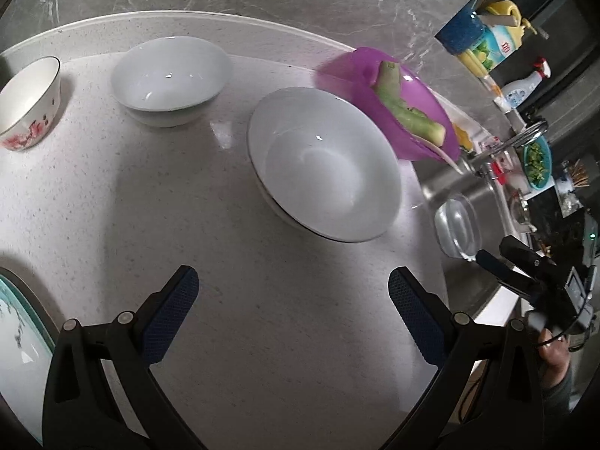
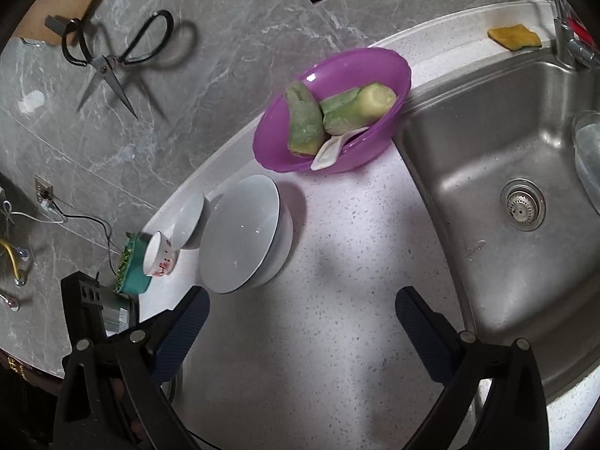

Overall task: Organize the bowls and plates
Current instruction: 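Move both grippers over to the large white bowl by the purple plate, then close both grippers on the rim of the large white bowl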

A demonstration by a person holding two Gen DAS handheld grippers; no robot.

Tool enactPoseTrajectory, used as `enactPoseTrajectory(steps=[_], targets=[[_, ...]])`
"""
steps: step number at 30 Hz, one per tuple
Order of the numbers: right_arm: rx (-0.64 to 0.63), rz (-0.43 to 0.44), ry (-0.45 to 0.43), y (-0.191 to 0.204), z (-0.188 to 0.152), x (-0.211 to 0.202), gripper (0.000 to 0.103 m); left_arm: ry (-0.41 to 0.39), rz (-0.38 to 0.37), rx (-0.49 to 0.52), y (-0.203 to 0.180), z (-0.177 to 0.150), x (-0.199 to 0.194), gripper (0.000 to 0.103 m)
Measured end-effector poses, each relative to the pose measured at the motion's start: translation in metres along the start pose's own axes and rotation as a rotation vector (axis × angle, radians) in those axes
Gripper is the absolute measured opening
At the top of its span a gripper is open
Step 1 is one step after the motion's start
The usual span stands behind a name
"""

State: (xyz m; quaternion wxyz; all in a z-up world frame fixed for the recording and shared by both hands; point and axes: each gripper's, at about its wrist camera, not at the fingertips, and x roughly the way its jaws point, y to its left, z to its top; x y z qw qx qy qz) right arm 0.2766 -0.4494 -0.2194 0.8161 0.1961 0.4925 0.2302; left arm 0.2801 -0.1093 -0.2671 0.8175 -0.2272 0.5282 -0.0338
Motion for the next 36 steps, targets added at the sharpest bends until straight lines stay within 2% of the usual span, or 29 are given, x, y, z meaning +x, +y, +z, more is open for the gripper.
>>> enactPoseTrajectory(steps=[12, 16, 19, 22, 23, 31, 36], targets=[[-0.067, -0.046, 0.055, 0.035, 0.011, 0.032, 0.093, -0.016, 0.041, 0.048, -0.01, 0.038, 0.032, 0.101], [-0.084, -0.08, 0.063, 0.045, 0.024, 0.048, 0.079, -0.014, 0.043, 0.056, -0.011, 0.055, 0.046, 0.1], [-0.086, -0.105, 0.085, 0.052, 0.03, 0.065, 0.072, 0.006, 0.035, 0.042, -0.009, 0.062, 0.057, 0.091], [-0.084, -0.123, 0.109, 0.054, 0.033, 0.079, 0.071, 0.035, 0.028, 0.028, -0.007, 0.065, 0.072, 0.076], [-0.081, -0.129, 0.118, 0.054, 0.034, 0.084, 0.071, 0.039, 0.027, 0.026, -0.006, 0.064, 0.075, 0.075], [-0.101, -0.181, 0.135, 0.054, 0.048, 0.109, 0.07, 0.031, 0.032, 0.012, -0.004, 0.079, 0.099, 0.075], [-0.138, -0.212, 0.155, 0.059, 0.056, 0.126, 0.056, 0.027, 0.053, 0.011, -0.006, 0.09, 0.109, 0.075]])
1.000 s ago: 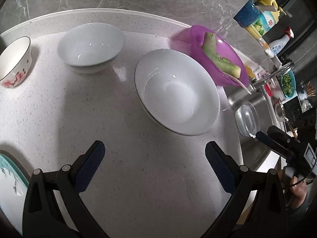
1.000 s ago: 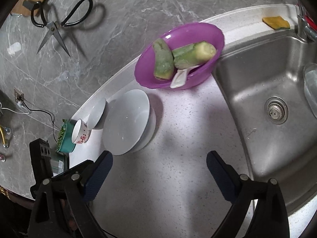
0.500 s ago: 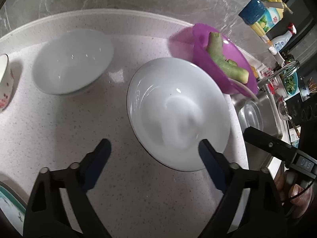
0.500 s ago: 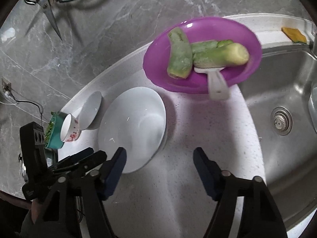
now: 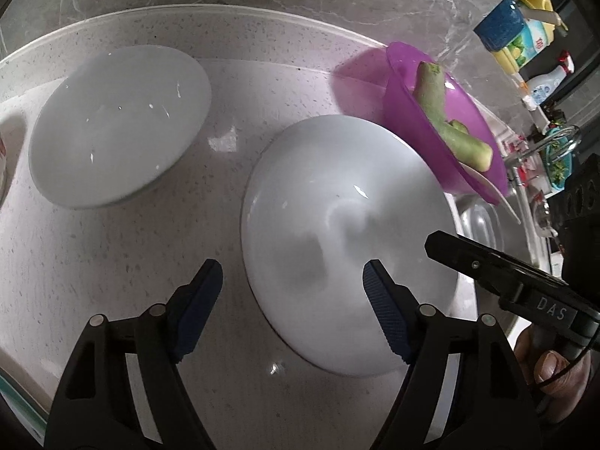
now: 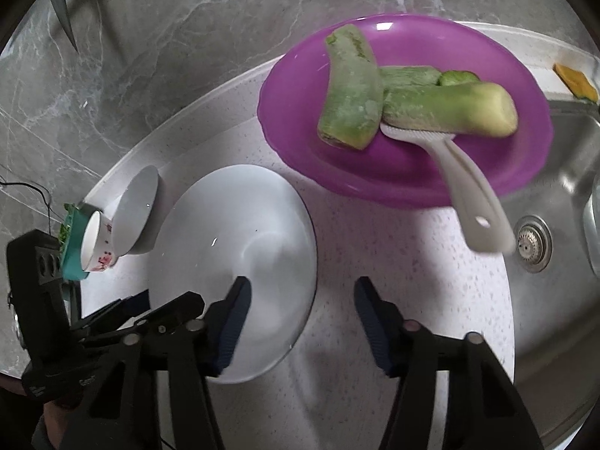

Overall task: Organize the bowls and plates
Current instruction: 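Close both grippers on the rim of the large white bowl, then lift the large white bowl with both grippers and set it beside the plate stack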

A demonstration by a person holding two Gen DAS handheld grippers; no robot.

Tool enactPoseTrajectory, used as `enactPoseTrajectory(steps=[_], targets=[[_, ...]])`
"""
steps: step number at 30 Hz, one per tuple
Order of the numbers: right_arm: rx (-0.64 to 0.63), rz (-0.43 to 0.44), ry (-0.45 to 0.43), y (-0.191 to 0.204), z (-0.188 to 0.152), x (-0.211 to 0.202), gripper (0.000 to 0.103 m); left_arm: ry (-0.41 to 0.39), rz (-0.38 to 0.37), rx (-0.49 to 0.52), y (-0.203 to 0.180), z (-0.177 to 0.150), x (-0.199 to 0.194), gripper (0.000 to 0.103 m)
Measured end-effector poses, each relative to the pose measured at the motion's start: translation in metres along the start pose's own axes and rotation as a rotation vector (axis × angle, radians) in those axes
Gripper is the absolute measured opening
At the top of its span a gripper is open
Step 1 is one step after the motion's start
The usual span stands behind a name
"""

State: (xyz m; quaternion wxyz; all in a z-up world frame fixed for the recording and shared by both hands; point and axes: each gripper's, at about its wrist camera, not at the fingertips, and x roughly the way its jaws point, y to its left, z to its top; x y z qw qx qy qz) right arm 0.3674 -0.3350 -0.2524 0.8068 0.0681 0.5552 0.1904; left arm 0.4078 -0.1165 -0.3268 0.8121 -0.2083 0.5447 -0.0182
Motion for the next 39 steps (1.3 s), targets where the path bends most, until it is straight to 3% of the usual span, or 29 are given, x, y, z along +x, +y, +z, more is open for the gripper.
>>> enactPoseTrajectory(steps=[3, 5, 7, 9, 11, 14, 22, 27, 39], targets=[[-0.005, -0.01, 0.014, 0.002, 0.005, 0.009, 0.052, -0.004, 0.018, 0.009, -0.001, 0.005, 0.006, 0.073], [-0.014, -0.023, 0.025, 0.004, 0.007, 0.015, 0.048, 0.003, 0.031, 0.015, -0.001, 0.006, 0.01, 0.039], [-0.02, -0.033, 0.037, 0.005, 0.009, 0.02, 0.043, 0.01, 0.04, 0.014, 0.002, 0.008, 0.014, 0.026], [-0.025, -0.039, 0.048, 0.004, 0.011, 0.024, 0.033, 0.025, 0.032, 0.032, 0.003, 0.008, 0.018, 0.024], [-0.033, -0.05, 0.054, 0.005, 0.012, 0.027, 0.016, 0.03, 0.026, 0.031, 0.004, 0.008, 0.02, 0.019], [-0.049, -0.059, 0.068, 0.005, 0.013, 0.032, 0.01, 0.03, 0.025, 0.034, 0.008, 0.01, 0.022, 0.012], [-0.078, -0.054, 0.089, 0.012, 0.014, 0.039, 0.01, 0.037, 0.032, 0.044, 0.01, 0.01, 0.023, 0.011], [-0.032, 0.0, 0.11, 0.004, 0.012, 0.039, 0.01, 0.047, 0.018, 0.044, 0.011, 0.004, 0.017, 0.011], [-0.052, 0.012, 0.131, 0.002, -0.013, 0.013, 0.011, 0.087, -0.006, 0.032, 0.007, -0.029, -0.004, 0.011]])
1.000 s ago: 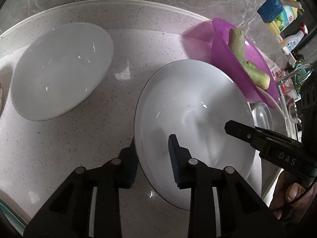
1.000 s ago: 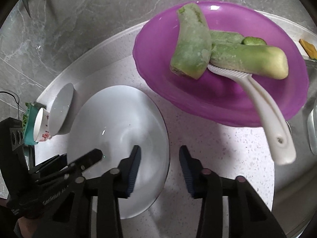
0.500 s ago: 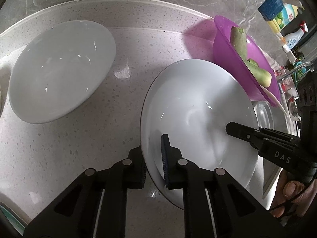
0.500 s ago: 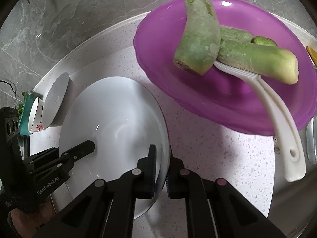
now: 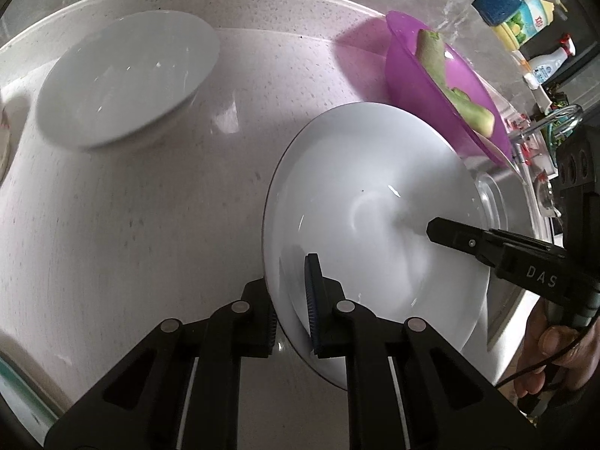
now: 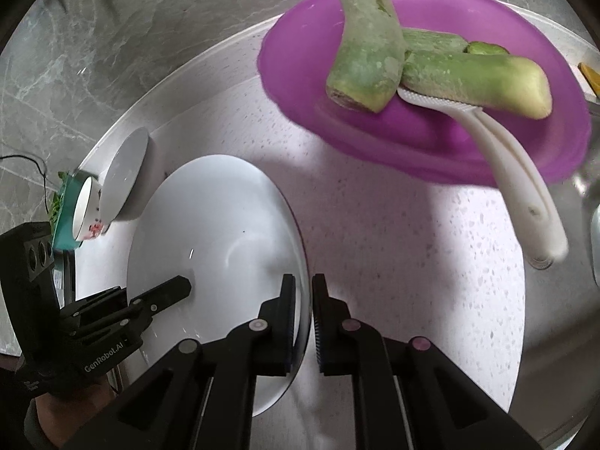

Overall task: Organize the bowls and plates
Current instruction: 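Lift the large white bowl with both grippers and set it beside the plate stack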

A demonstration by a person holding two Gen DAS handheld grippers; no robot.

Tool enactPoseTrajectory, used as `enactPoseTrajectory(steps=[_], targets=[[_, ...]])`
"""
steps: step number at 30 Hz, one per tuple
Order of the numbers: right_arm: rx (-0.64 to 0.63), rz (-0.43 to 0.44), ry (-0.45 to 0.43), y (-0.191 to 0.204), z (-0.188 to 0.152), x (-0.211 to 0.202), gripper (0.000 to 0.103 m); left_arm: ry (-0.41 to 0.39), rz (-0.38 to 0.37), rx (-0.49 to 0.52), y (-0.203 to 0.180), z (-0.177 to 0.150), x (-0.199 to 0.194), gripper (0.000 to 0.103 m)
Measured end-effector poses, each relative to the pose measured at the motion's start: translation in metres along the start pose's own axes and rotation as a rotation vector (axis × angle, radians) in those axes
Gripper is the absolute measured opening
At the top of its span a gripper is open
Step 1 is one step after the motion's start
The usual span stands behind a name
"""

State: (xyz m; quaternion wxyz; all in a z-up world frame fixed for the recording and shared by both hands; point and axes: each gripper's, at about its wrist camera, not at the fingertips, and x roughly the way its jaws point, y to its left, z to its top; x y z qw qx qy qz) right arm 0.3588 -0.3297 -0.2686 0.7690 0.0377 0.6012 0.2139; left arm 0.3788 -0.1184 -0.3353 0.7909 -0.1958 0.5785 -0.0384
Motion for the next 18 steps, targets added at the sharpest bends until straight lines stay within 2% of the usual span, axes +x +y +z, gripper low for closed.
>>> enactPoseTrajectory(steps=[9, 18], targets=[[-0.022, 0.006, 0.031, 0.015, -0.045, -0.021, 0.012, 0.018, -0.012, -0.009, -0.006, -0.056, -0.034, 0.011], [-0.024, 0.016, 0.061, 0.029, -0.09, -0.022, 0.013, 0.071, -0.005, -0.005, 0.0, -0.123, -0.043, 0.011]])
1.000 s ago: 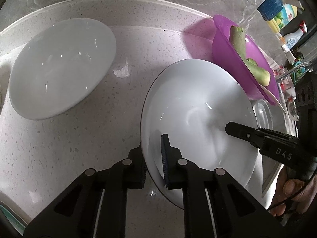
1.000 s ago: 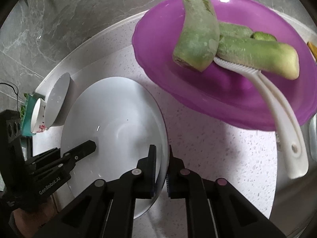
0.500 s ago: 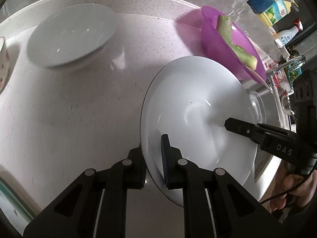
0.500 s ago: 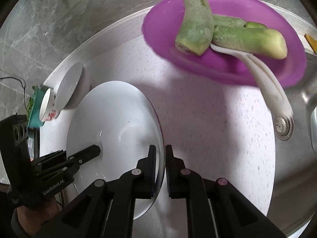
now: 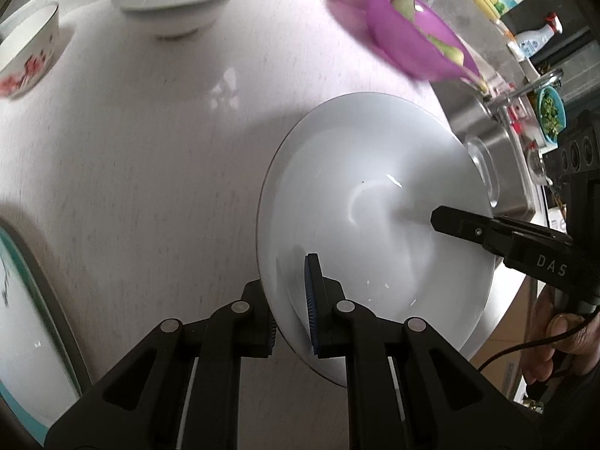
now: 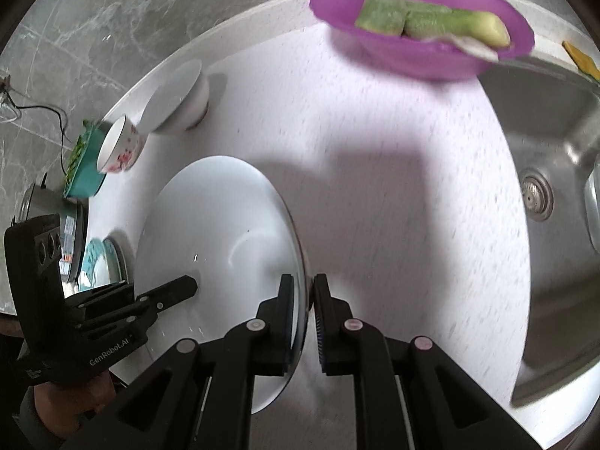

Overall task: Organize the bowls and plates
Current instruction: 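Lift the large white bowl with both grippers and set it beside the plate stack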

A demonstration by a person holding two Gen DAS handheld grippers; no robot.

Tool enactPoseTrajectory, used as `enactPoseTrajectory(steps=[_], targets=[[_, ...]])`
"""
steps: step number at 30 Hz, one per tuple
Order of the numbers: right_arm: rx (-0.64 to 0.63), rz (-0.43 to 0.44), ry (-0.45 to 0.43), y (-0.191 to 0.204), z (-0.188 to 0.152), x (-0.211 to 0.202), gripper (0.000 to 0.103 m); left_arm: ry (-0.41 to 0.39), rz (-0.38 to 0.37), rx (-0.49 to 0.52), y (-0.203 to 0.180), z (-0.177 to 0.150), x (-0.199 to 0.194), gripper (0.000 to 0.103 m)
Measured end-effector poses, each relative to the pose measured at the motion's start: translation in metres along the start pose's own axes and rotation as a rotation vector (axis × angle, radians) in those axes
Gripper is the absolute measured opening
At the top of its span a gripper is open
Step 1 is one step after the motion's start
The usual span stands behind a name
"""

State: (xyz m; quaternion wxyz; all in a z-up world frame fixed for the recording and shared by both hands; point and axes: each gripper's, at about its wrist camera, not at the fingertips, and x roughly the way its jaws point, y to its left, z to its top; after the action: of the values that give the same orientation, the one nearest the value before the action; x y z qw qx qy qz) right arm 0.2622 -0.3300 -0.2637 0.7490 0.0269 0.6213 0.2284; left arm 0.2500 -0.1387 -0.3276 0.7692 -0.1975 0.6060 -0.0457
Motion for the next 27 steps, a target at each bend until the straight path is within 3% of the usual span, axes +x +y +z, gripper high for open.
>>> enactPoseTrajectory(steps=[13, 23, 27], targets=[[0.005, -0.005, 0.005, 0.009, -0.026, 0.012, 0.013, 0.013, 0.026, 0.018, 0.007, -0.036, -0.001, 0.011], [0.004, 0.01, -0.004, 0.005, -0.034, 0.019, 0.012, -0.006, 0.03, 0.014, 0.005, -0.027, 0.006, 0.011], [0.013, 0.027, -0.007, 0.002, -0.037, 0.017, 0.015, -0.019, 0.014, -0.004, 0.011, -0.027, 0.0, 0.016]])
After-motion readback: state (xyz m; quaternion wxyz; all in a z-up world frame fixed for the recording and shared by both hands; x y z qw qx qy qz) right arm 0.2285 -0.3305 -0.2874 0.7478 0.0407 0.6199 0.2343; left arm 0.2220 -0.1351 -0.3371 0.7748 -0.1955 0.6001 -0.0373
